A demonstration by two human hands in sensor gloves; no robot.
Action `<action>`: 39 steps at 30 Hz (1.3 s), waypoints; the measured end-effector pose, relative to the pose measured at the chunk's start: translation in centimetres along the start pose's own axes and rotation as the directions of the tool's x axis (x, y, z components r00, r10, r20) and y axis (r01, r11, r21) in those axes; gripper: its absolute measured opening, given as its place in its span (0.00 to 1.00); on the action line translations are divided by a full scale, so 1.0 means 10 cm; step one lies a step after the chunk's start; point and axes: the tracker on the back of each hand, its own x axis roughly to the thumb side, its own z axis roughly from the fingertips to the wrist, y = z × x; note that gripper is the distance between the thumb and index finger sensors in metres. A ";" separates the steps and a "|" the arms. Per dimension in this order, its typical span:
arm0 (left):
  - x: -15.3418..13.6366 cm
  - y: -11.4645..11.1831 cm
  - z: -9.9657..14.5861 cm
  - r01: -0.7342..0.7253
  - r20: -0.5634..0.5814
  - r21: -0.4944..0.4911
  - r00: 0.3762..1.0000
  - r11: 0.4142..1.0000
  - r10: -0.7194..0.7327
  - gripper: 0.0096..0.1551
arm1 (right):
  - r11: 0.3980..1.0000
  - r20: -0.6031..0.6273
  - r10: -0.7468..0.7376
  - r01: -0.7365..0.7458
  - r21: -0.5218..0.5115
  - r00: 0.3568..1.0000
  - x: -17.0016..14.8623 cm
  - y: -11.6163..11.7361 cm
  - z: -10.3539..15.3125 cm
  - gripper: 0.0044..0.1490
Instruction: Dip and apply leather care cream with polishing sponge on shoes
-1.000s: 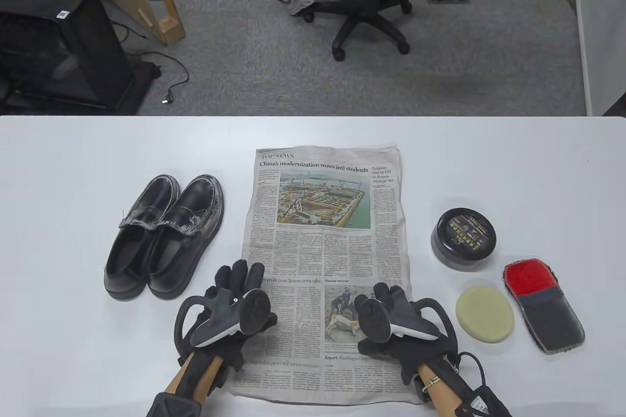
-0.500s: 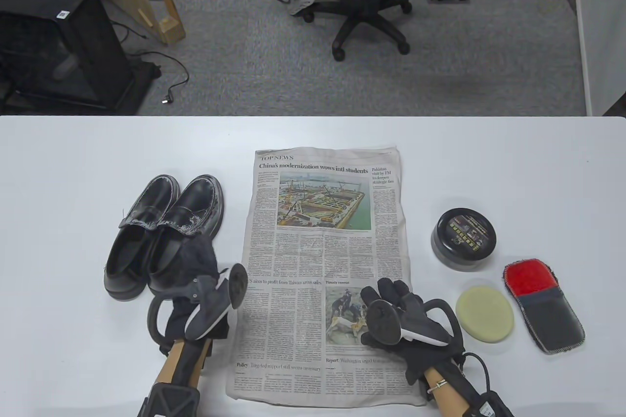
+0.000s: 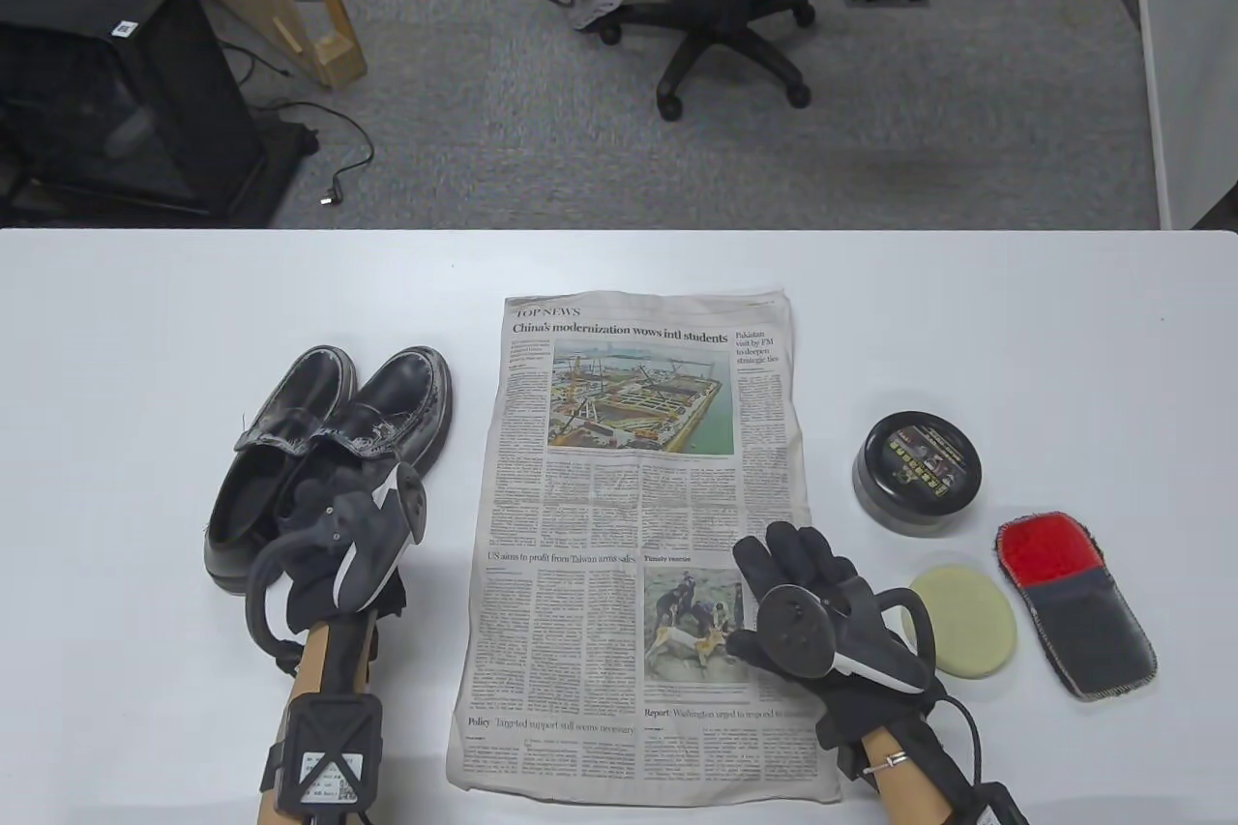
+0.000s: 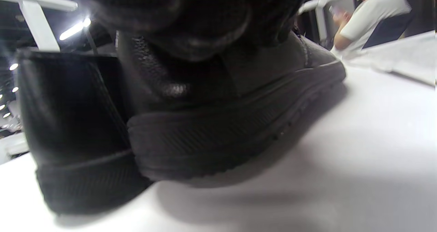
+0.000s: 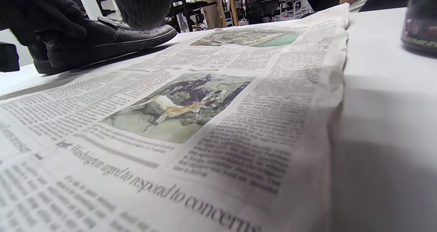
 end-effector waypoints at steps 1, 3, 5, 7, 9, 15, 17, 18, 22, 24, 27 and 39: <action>-0.03 0.06 0.04 -0.018 0.016 0.065 1.000 0.998 0.017 0.18 | 1.000 -0.004 -0.001 0.001 -0.005 1.000 -0.01 -0.01 0.00 0.57; -0.06 0.17 0.13 -0.035 0.063 0.164 0.998 0.986 0.025 0.18 | 1.000 -0.009 0.001 -0.001 -0.012 1.000 -0.02 -0.02 0.01 0.57; -0.05 0.29 0.22 -0.067 0.121 0.256 0.992 0.964 0.037 0.18 | 1.000 -0.015 0.004 -0.005 -0.019 1.000 -0.03 -0.04 0.02 0.57; -0.01 0.39 0.29 -0.165 0.202 0.277 0.973 0.947 0.110 0.18 | 1.000 -0.019 0.000 0.000 -0.024 1.000 -0.04 -0.05 0.02 0.57; 0.09 0.47 0.35 -0.264 0.300 0.275 0.937 0.924 0.179 0.18 | 1.000 -0.021 -0.004 0.003 -0.026 1.000 -0.05 -0.05 0.02 0.56; 0.68 0.42 0.47 -0.331 0.564 0.210 0.810 0.920 0.163 0.18 | 0.999 -0.057 -0.019 0.017 -0.036 0.998 -0.17 -0.07 0.05 0.56; 0.81 0.35 0.49 -0.324 0.615 0.188 0.775 0.927 0.146 0.18 | 0.999 -0.070 -0.034 0.031 -0.044 0.997 -0.21 -0.08 0.06 0.56; 0.86 0.32 0.50 -0.319 0.624 0.180 0.769 0.931 0.143 0.18 | 0.998 -0.076 -0.039 0.036 -0.047 0.996 -0.23 -0.08 0.06 0.56; 1.03 0.17 0.53 -0.266 0.657 0.180 0.749 0.947 0.086 0.18 | 0.999 -0.085 -0.032 0.029 -0.029 0.996 -0.24 -0.04 0.04 0.56; 1.09 0.12 0.54 -0.246 0.663 0.173 0.745 0.954 0.072 0.18 | 1.000 -0.083 -0.017 0.016 -0.018 0.996 -0.22 -0.03 0.02 0.56; 1.13 0.10 0.58 -0.188 0.672 0.211 0.741 0.959 -0.003 0.18 | 1.000 -0.083 -0.006 0.005 -0.014 0.996 -0.21 -0.02 0.02 0.55; 0.96 0.44 0.67 -0.325 0.653 0.306 0.756 0.895 0.050 0.42 | 0.976 -0.458 -0.030 -0.072 -0.204 0.888 -0.96 -0.32 0.34 0.47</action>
